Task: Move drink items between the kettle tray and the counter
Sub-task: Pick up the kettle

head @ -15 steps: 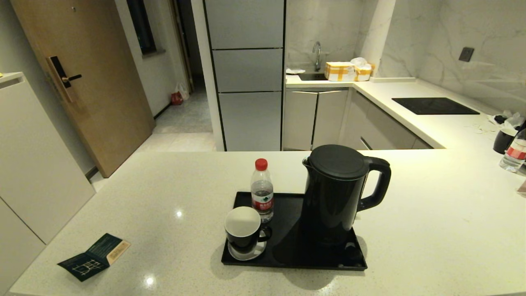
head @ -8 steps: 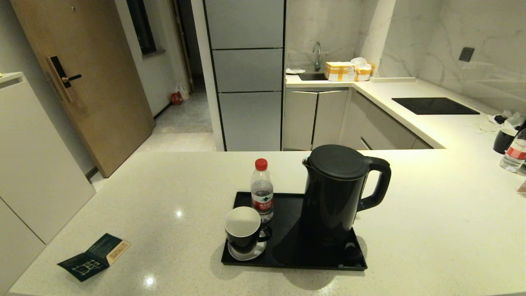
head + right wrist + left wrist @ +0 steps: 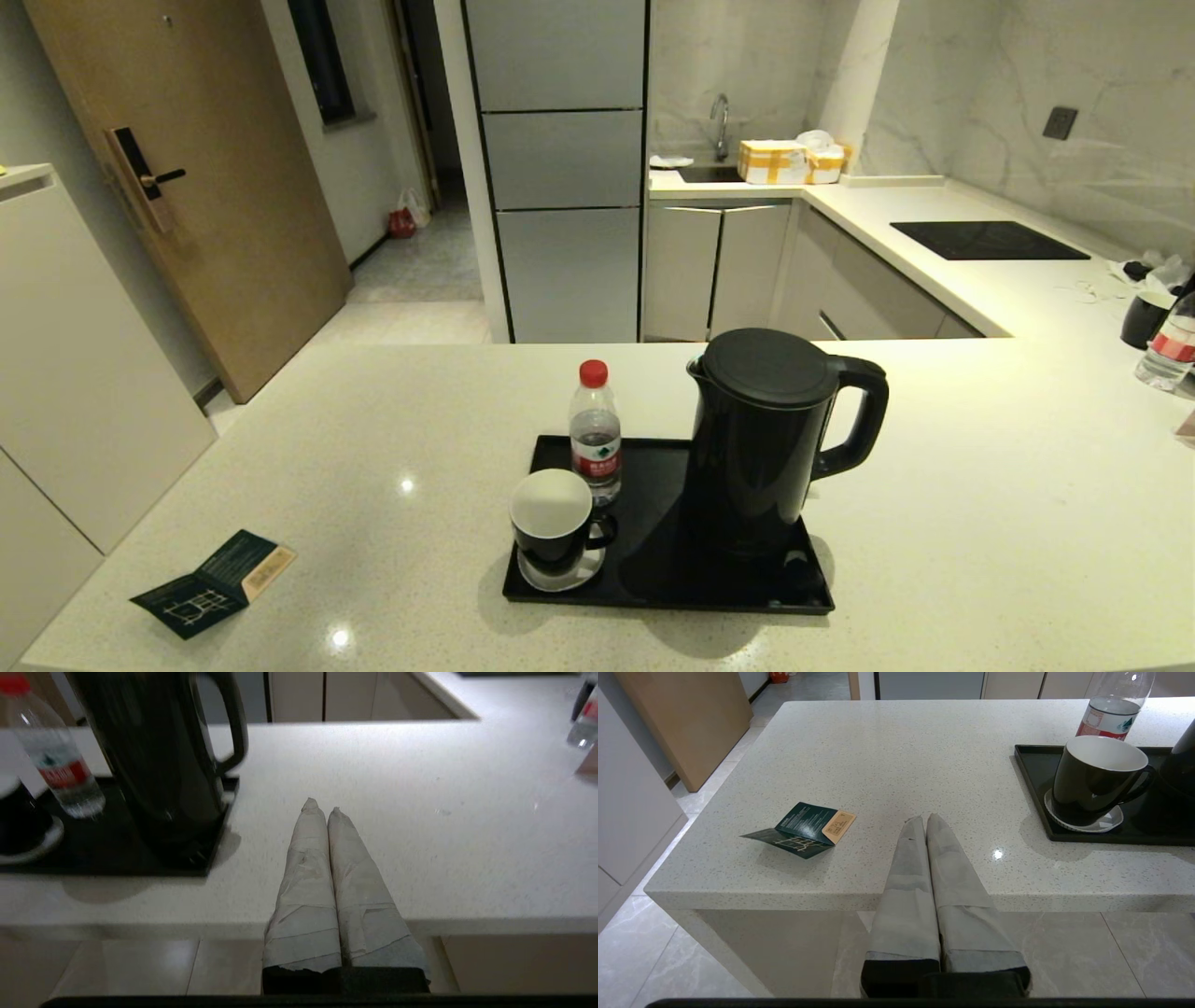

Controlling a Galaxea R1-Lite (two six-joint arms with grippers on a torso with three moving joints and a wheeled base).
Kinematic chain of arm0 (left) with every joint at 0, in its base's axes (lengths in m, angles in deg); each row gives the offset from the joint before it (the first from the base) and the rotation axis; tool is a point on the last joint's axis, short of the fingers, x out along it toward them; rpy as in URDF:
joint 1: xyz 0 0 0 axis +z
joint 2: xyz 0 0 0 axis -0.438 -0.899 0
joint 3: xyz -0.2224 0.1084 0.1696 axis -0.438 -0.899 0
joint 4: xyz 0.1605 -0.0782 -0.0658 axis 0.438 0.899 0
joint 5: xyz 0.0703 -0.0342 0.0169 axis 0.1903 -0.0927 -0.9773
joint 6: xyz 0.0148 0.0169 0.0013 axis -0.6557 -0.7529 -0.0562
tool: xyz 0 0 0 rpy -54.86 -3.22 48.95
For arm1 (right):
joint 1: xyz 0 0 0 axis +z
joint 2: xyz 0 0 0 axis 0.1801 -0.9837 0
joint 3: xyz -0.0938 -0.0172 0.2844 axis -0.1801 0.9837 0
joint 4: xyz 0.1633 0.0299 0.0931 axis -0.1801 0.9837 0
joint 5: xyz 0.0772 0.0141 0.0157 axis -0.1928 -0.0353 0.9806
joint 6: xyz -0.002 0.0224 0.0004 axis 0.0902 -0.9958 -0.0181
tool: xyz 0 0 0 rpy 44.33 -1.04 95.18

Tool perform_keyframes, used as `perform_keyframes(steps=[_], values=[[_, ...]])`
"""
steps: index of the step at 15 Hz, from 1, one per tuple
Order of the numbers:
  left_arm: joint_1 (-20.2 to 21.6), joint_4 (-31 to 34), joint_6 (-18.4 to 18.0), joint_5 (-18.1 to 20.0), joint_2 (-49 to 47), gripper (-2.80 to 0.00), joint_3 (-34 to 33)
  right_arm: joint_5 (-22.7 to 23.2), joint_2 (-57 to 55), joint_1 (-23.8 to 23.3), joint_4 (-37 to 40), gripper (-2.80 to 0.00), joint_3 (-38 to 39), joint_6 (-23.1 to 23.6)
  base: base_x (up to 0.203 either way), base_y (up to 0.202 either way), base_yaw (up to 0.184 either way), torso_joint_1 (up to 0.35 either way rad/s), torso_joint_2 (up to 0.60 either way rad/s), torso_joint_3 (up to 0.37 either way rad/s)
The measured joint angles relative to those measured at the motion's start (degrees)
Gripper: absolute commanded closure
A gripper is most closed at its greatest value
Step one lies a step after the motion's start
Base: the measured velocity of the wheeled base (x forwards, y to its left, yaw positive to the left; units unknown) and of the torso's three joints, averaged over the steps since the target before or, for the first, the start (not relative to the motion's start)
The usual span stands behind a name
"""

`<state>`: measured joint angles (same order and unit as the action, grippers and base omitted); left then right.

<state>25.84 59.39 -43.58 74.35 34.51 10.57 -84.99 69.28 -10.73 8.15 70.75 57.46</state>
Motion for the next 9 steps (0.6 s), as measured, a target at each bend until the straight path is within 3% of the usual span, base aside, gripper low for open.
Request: perform_keyframes(steps=[4,6,9], values=[[-0.02,0.0,0.0,0.0,0.0,0.0,0.0,-2.04,-12.0,-0.63,6.88,0.0,-16.73,1.76,0.0,0.0,0.0,0.0,0.0,0.0],[-0.02,0.0,0.03,0.0,0.0,0.0,0.0,-3.45,-20.76,-0.91,8.34,0.0,-20.8,2.35,0.0,0.0,0.0,0.0,0.0,0.0],[0.0,0.0,0.03,0.0,0.0,0.0,-0.02,-1.47,-36.29,-0.9,6.1,0.0,-22.8,1.51,0.0,0.0,0.0,0.0,0.0,0.0]])
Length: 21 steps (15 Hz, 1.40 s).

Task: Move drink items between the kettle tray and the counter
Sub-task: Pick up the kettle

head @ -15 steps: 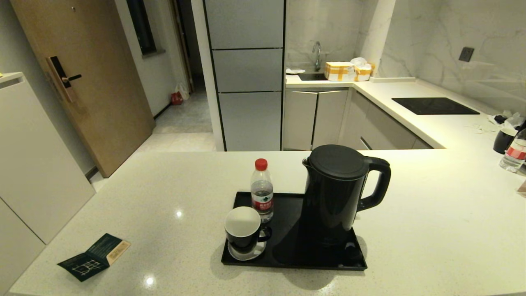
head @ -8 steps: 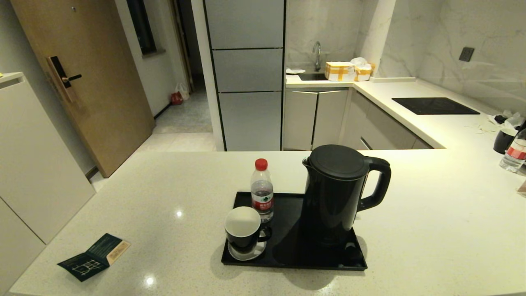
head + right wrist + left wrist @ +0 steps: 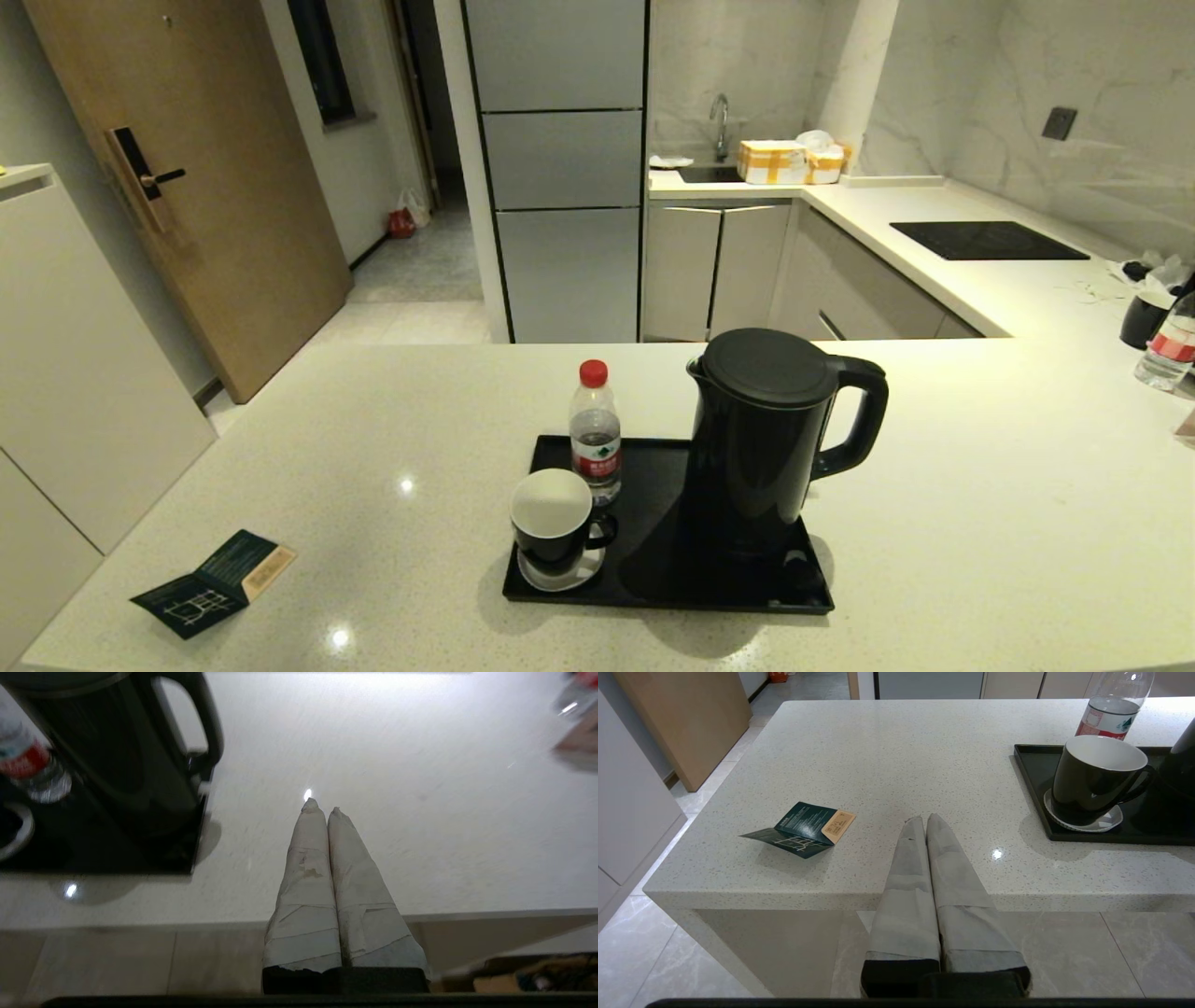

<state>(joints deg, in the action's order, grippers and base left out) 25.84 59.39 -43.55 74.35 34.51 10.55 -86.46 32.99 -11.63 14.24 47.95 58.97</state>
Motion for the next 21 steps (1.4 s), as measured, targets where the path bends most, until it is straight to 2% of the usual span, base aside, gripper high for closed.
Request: perform_keyframes(steps=[3,6,8,10,12,13,18,21], values=[[0.0,0.0,-0.04,0.0,0.0,0.0,0.0,2.65,-18.83,1.57,-7.74,0.0,0.75,-2.44,0.0,0.0,0.0,0.0,0.0,0.0],[0.0,0.0,-0.04,0.01,0.0,0.0,0.0,4.03,-36.66,5.17,-22.08,0.0,3.26,-5.2,0.0,0.0,0.0,0.0,0.0,0.0],[-0.02,0.0,-0.03,0.02,0.0,0.0,0.02,3.87,-46.41,7.79,-35.01,-2.8,5.0,-8.05,0.0,0.0,0.0,0.0,0.0,0.0],[-0.02,0.0,-0.03,0.0,0.0,0.0,0.02,2.61,-53.98,9.81,-49.33,-2.8,6.62,-11.41,0.0,0.0,0.0,0.0,0.0,0.0],[-0.02,0.0,-0.04,0.0,0.0,0.0,0.02,2.21,-57.62,10.8,-59.1,-2.8,8.27,-12.36,0.0,0.0,0.0,0.0,0.0,0.0],[-0.02,-0.01,-0.05,0.02,0.0,0.0,0.02,2.22,-58.61,11.05,-61.28,-2.8,8.77,-12.39,0.0,0.0,0.0,0.0,0.0,0.0],[-0.02,-0.01,-0.04,0.0,0.0,0.0,0.02,2.49,-61.39,11.2,-62.07,-2.8,8.47,-12.47,0.0,0.0,0.0,0.0,0.0,0.0],[-0.02,-0.01,0.0,0.0,0.0,0.0,0.02,2.22,-65.38,11.17,-68.93,-2.8,7.28,-12.38,0.0,0.0,0.0,0.0,0.0,0.0]])
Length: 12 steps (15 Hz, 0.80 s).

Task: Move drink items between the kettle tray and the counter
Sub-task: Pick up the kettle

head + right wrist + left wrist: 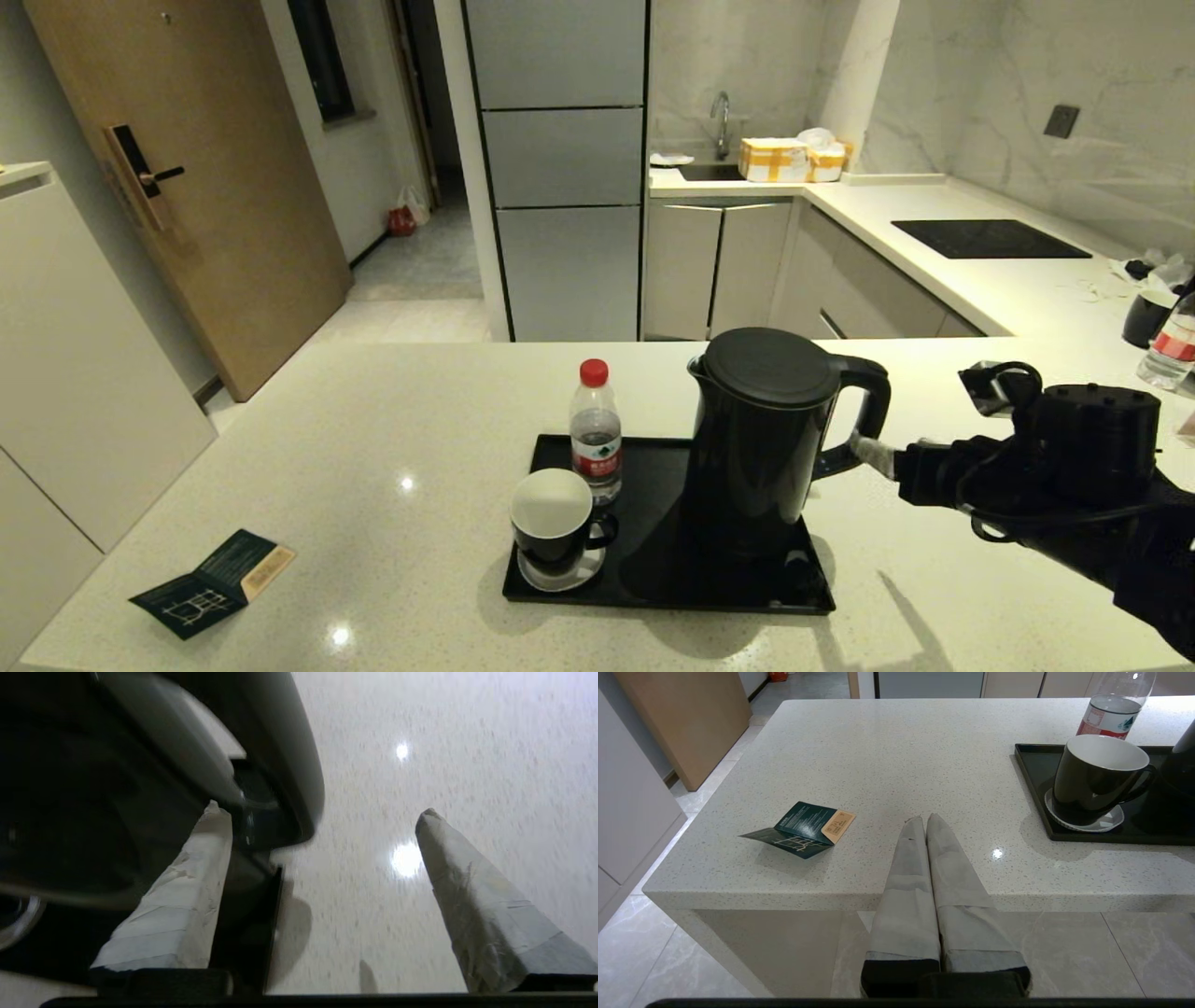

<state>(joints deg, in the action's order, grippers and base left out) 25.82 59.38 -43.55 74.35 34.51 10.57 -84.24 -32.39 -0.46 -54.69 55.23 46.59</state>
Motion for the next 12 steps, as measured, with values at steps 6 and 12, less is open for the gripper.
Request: perform_keyframes(steps=[6,12], values=[[-0.02,0.01,-0.04,0.02,0.0,0.0,0.0,-1.17,-9.17,0.17,-14.35,-2.8,-1.53,0.17,0.0,0.0,0.0,0.0,0.0,0.0],[0.0,0.0,-0.03,0.0,0.0,0.0,0.0,-3.74,-13.8,0.17,-18.68,-2.8,-1.82,3.07,0.0,0.0,0.0,0.0,0.0,0.0]])
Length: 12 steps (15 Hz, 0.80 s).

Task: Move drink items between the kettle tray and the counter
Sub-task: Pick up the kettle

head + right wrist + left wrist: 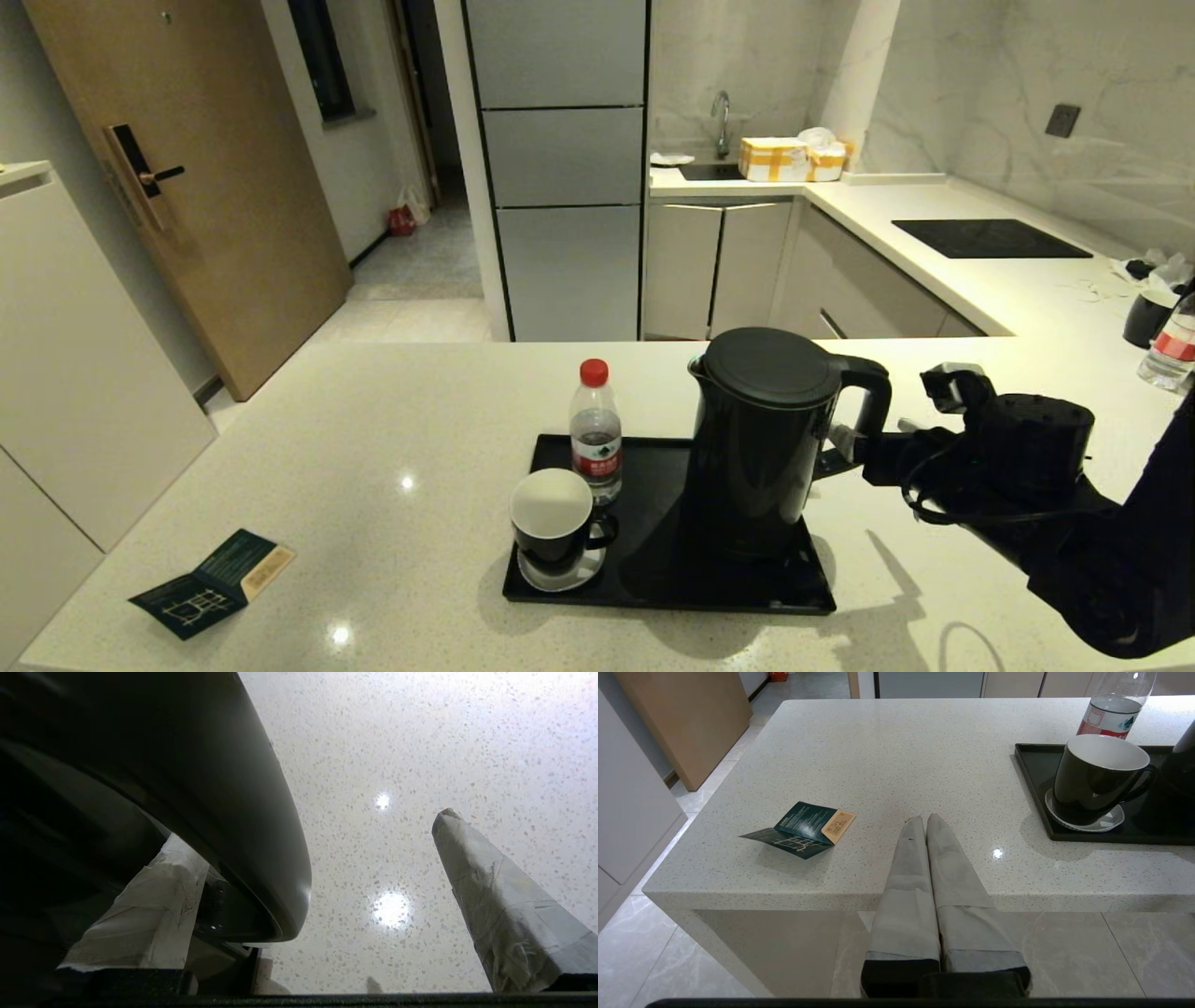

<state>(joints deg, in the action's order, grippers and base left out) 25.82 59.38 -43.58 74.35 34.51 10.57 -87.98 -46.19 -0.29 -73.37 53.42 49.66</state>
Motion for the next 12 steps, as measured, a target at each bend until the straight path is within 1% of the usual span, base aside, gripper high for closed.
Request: perform_keyframes(steps=[3,4,6,7,12], values=[[0.0,0.0,0.0,0.02,0.0,0.0,0.0,-0.85,-1.14,0.05,-0.24,-2.8,-0.42,1.47,0.0,0.0,0.0,0.0,0.0,0.0],[0.0,0.0,0.0,0.02,0.0,0.0,0.0,-1.64,-1.39,0.05,-0.37,-2.8,-0.58,1.55,0.0,0.0,0.0,0.0,0.0,0.0],[0.0,0.0,0.05,0.02,0.0,0.0,0.0,-1.79,-1.61,0.13,-0.41,-2.8,-0.77,1.57,0.0,0.0,0.0,0.0,0.0,0.0],[0.0,0.01,0.0,0.0,0.0,0.0,0.0,-1.88,-1.69,0.13,-0.43,0.0,-0.83,1.58,0.0,0.0,0.0,0.0,0.0,0.0],[0.0,0.01,0.01,0.02,0.0,0.0,-0.02,-1.78,-1.72,0.17,-0.45,0.0,-0.86,1.56,0.0,0.0,0.0,0.0,0.0,0.0]])
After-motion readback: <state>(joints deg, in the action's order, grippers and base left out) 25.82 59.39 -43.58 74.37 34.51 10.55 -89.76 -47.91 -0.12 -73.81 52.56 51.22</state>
